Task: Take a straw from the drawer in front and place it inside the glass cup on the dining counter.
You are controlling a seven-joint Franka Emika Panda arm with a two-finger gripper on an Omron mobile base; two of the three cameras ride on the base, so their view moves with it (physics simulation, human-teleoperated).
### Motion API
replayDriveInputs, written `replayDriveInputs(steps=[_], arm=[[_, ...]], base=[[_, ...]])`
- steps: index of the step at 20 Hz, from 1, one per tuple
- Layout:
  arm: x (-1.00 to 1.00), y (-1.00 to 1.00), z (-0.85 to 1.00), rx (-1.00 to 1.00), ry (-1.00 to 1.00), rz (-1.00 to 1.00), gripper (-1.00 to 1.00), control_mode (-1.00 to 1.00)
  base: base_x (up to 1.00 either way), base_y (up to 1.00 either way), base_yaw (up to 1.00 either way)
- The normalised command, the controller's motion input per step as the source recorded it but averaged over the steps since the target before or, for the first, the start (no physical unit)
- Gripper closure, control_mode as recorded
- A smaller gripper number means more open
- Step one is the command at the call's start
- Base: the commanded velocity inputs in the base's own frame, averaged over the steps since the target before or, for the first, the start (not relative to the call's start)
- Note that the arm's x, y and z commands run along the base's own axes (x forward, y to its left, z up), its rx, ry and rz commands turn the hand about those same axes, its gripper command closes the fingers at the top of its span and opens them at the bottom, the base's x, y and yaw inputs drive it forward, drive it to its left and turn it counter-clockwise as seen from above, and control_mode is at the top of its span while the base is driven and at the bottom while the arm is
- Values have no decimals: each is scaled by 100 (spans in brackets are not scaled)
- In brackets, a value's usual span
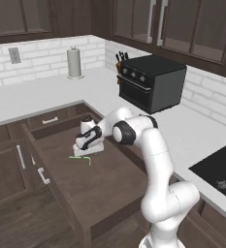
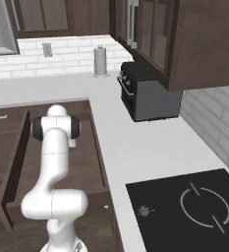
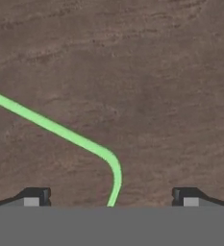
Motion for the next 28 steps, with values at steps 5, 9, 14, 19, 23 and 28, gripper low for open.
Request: replayDriveInputs(steps=[5, 9, 14, 19, 23, 28], arm=[[39, 0, -21, 0, 0, 2, -100, -100], [11, 0, -24, 0, 0, 4, -100, -100], [-2, 1, -17, 0, 0, 8, -100, -100], [-4, 0, -19, -2, 0, 12, -100, -100], [-1, 0, -36, -3, 0, 14, 100, -100], [0, 0, -41, -1, 0, 14, 100, -100]], base=[[0, 0, 0], [0, 0, 0], [0, 0, 0], [0, 0, 0], [0, 0, 0], [0, 0, 0]])
